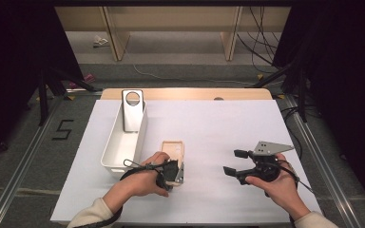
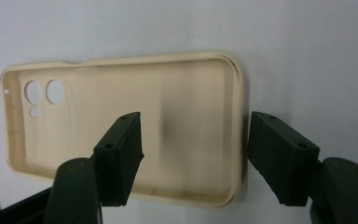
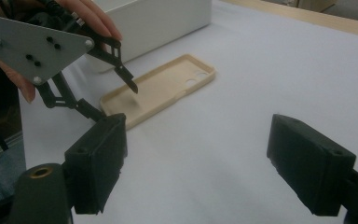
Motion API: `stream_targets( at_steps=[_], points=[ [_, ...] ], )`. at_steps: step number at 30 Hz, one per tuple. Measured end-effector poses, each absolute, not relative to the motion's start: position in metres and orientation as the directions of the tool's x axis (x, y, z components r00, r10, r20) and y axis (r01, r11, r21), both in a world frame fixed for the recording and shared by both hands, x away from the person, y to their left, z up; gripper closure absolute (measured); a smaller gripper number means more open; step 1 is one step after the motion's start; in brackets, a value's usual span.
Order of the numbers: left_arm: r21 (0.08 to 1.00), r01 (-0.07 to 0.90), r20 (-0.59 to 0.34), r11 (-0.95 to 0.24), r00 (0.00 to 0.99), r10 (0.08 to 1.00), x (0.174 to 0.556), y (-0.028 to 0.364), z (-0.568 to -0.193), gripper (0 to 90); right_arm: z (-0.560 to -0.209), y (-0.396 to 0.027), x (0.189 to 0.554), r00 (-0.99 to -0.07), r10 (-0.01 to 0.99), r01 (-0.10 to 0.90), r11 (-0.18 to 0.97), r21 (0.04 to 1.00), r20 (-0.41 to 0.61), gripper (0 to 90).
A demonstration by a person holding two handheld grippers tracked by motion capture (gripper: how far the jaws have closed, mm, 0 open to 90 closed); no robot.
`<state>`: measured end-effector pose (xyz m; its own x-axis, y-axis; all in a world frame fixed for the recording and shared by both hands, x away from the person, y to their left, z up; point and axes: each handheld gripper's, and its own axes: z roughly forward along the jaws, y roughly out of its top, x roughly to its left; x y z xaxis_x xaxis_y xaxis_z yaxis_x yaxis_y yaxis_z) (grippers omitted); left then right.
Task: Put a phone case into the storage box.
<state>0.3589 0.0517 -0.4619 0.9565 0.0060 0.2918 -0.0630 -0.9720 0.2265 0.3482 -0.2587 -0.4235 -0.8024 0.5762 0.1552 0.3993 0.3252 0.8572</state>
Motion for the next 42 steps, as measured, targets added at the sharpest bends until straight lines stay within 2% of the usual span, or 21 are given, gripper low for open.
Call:
stream_targets(
  at_steps=[15, 26, 42],
  points=[
    [0.230, -0.079, 0.212, -0.970, 0.977, -0.030, 0.3619, 0.0533, -0.4601, 57.4, -0.4239, -0.2579, 0.3480, -0.808, 0.569, 0.400, 0.332, 0.854, 0.157, 20.9],
    [0.215, -0.066, 0.186, -0.974, 0.982, -0.026, 0.3631, 0.0505, -0.4595, 59.5, -0.4240, -0.2577, 0.3482, -0.809, 0.567, 0.400, 0.334, 0.853, 0.157, 21.0],
    [0.205, -0.079, 0.141, -0.976, 0.989, -0.051, 0.3637, 0.0494, -0.4594, 72.2, -0.4247, -0.2570, 0.3482, -0.810, 0.564, 0.402, 0.337, 0.851, 0.159, 21.0]
  ],
)
